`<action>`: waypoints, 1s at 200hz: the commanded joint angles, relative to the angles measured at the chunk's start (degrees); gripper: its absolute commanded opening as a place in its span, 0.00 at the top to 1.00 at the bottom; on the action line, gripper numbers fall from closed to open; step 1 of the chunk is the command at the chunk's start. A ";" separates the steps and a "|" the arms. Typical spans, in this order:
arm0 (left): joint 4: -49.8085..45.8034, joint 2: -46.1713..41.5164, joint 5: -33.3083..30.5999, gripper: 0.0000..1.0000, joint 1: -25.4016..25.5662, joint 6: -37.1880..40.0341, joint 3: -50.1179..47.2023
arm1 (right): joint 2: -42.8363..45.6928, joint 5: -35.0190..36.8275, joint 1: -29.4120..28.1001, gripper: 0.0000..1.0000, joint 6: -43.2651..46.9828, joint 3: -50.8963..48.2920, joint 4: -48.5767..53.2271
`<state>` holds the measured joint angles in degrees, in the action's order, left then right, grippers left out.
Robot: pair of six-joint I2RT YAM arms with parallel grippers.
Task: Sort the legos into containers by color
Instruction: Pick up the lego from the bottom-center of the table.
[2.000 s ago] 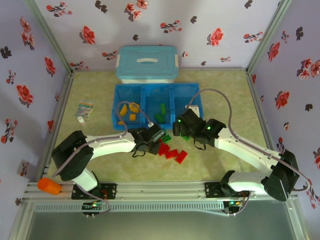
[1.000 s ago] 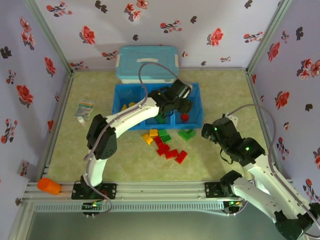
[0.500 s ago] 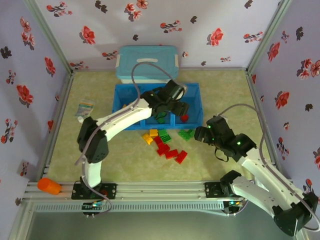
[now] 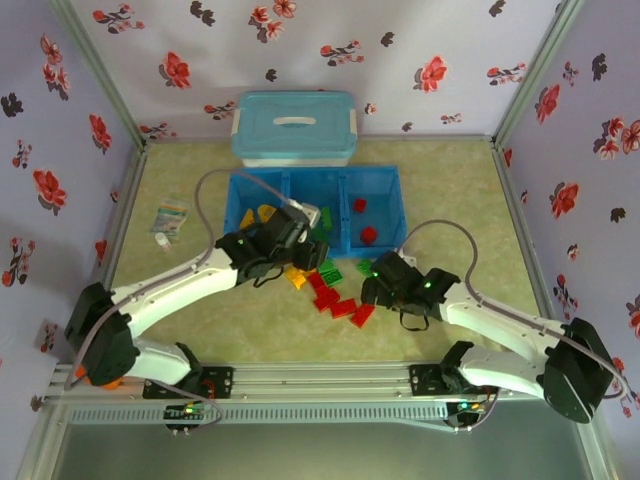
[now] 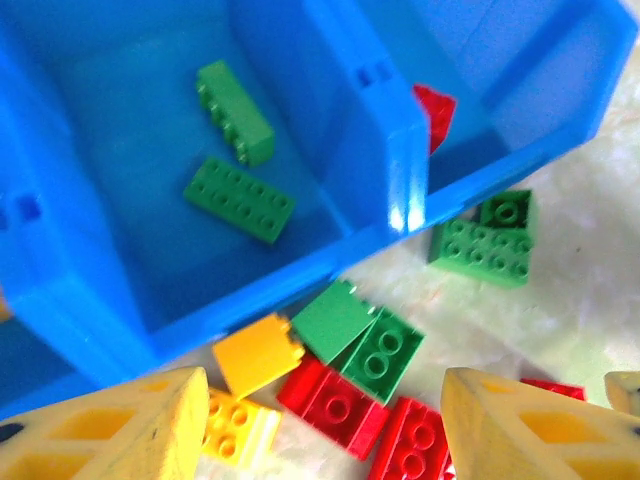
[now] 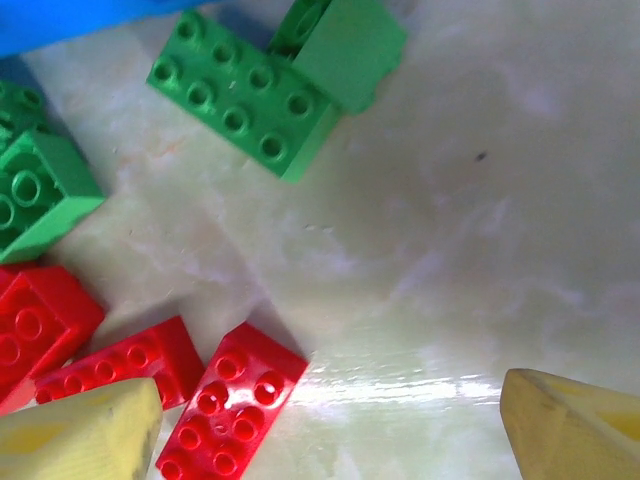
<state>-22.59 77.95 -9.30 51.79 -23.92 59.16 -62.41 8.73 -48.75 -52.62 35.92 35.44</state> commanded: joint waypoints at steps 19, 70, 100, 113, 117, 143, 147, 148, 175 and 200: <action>2.22 -6.65 -1.98 0.39 -1.15 -4.13 -7.18 | -4.85 -2.21 -4.74 0.12 -3.40 -0.52 -4.46; 1.76 -10.09 -2.60 0.40 -1.51 -5.65 -11.33 | -11.07 -2.33 -8.46 0.15 -4.96 0.42 -6.30; 1.76 -11.02 -2.82 0.41 -1.64 -5.98 -12.46 | -13.36 -2.52 -9.35 0.16 -5.43 0.59 -7.22; 1.76 -11.31 -2.91 0.41 -1.66 -6.02 -12.72 | -14.17 -2.58 -9.60 0.17 -5.61 0.72 -7.19; 1.76 -11.37 -2.92 0.42 -1.69 -6.05 -12.83 | -14.44 -2.58 -9.52 0.17 -5.65 0.74 -7.06; 1.69 -11.80 -2.87 0.42 -1.76 -6.11 -13.09 | -15.13 -1.26 -9.62 0.23 -6.48 0.35 -6.07; 1.75 -11.82 -2.87 0.42 -1.72 -6.13 -13.10 | -15.09 -0.85 -9.67 0.24 -6.73 0.03 -6.12; 1.80 -11.88 -2.85 0.42 -1.75 -6.14 -13.06 | -15.10 -0.75 -9.68 0.25 -6.76 -0.02 -6.19; 2.52 -11.52 -2.91 0.43 -1.87 -6.22 -12.85 | -16.07 0.19 -9.57 0.37 -7.06 0.24 -6.85; 2.73 -11.18 -2.87 0.44 -1.87 -5.90 -12.70 | -17.66 0.08 -9.61 0.52 -6.13 2.35 -5.67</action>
<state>-21.26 67.33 -10.98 50.33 -29.50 46.74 -78.04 8.56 -57.91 -58.76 36.14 30.61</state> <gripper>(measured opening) 0.565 0.536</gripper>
